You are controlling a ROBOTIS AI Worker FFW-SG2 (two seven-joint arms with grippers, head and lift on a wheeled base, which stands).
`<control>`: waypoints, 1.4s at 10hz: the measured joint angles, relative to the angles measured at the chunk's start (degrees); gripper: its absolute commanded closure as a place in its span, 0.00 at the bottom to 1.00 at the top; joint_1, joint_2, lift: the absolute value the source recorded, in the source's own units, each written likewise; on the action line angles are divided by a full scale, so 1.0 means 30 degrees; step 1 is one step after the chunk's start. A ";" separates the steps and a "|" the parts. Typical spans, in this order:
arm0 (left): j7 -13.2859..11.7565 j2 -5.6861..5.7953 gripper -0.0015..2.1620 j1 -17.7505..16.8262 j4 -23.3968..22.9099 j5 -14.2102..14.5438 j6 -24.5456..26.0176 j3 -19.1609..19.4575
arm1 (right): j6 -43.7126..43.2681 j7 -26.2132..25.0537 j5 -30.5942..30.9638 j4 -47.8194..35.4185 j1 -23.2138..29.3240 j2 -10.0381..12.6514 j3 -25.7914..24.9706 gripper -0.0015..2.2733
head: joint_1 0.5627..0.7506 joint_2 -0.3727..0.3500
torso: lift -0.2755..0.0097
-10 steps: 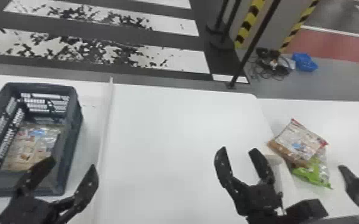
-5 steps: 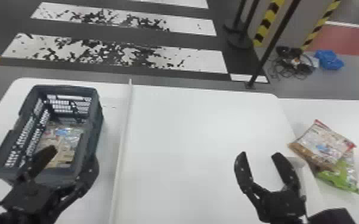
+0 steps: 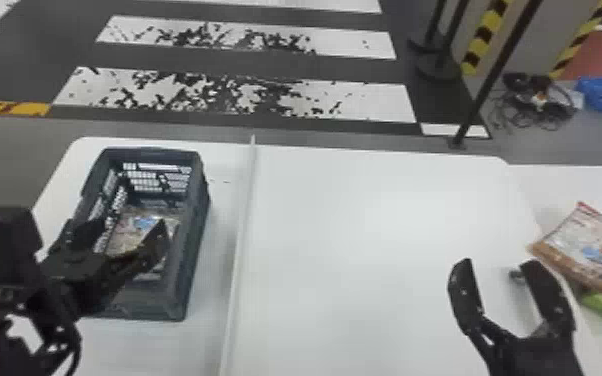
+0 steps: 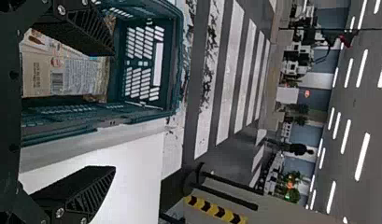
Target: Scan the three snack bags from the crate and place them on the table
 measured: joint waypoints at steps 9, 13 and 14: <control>0.2098 0.0204 0.15 -0.7926 0.3024 0.0059 1.2477 0.0822 | -0.0862 0.0051 -0.0086 0.1742 -0.1291 -0.1019 0.0874 0.04 | 0.70 0.59 | 0.84; 0.2116 0.0614 0.15 -1.0925 0.6054 -0.0183 1.5514 -0.0122 | -0.1176 0.0046 -0.0156 0.1848 -0.1218 -0.1221 0.0982 0.04 | 0.70 0.59 | 0.84; 0.2106 0.0753 0.15 -1.1449 0.6611 -0.0376 1.5797 -0.0451 | -0.1211 0.0046 -0.0221 0.1884 -0.1201 -0.1258 0.0990 0.04 | 0.70 0.58 | 0.84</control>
